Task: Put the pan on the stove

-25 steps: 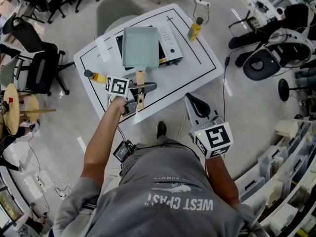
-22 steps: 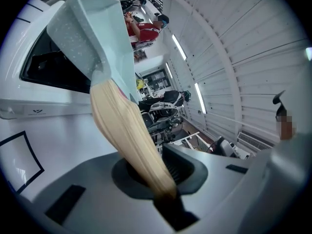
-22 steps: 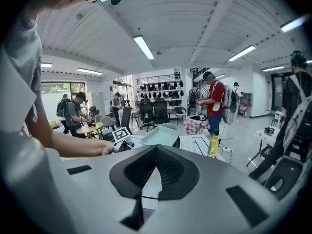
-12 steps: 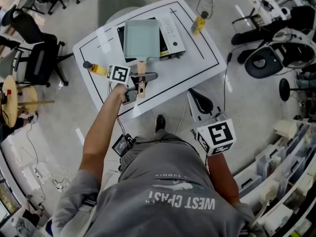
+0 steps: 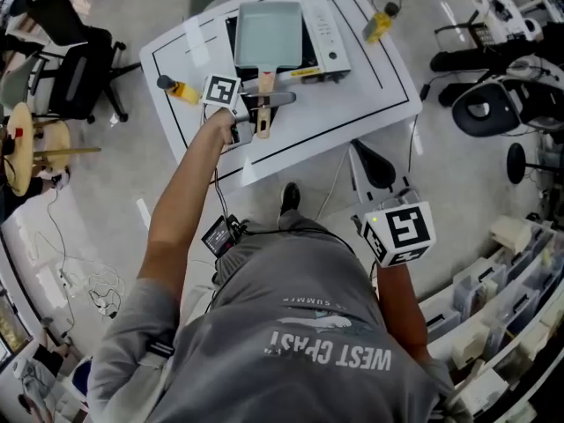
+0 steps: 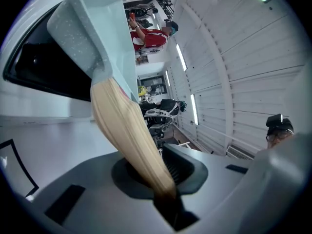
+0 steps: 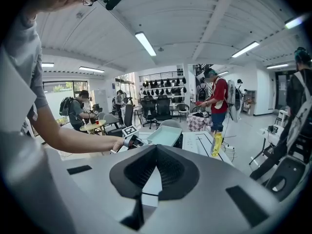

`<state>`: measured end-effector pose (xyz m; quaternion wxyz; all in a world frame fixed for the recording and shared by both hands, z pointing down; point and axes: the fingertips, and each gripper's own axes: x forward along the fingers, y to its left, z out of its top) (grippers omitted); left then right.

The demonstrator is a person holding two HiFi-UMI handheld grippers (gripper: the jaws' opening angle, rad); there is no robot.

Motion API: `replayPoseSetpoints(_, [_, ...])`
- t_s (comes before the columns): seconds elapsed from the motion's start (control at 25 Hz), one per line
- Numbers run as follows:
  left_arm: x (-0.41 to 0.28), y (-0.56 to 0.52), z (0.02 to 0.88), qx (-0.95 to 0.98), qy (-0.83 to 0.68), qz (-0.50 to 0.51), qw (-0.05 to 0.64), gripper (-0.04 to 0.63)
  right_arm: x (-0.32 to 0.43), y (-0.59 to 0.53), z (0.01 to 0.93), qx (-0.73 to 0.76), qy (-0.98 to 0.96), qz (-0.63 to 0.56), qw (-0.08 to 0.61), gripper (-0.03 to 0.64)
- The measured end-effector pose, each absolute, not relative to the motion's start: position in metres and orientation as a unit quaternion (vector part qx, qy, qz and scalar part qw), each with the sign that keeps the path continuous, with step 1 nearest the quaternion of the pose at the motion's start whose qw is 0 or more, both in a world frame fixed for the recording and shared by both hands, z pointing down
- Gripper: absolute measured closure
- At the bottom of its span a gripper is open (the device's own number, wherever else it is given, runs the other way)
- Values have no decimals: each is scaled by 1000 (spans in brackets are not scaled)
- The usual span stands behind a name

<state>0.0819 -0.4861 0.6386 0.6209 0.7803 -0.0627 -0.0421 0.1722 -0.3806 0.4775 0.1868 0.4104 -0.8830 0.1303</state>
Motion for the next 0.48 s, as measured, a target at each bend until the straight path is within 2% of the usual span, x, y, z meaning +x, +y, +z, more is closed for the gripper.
replayPoseSetpoints(0.48, [73, -518, 641, 781, -75, -78, 615, 538, 159, -376, 475, 398, -890, 126, 186, 606])
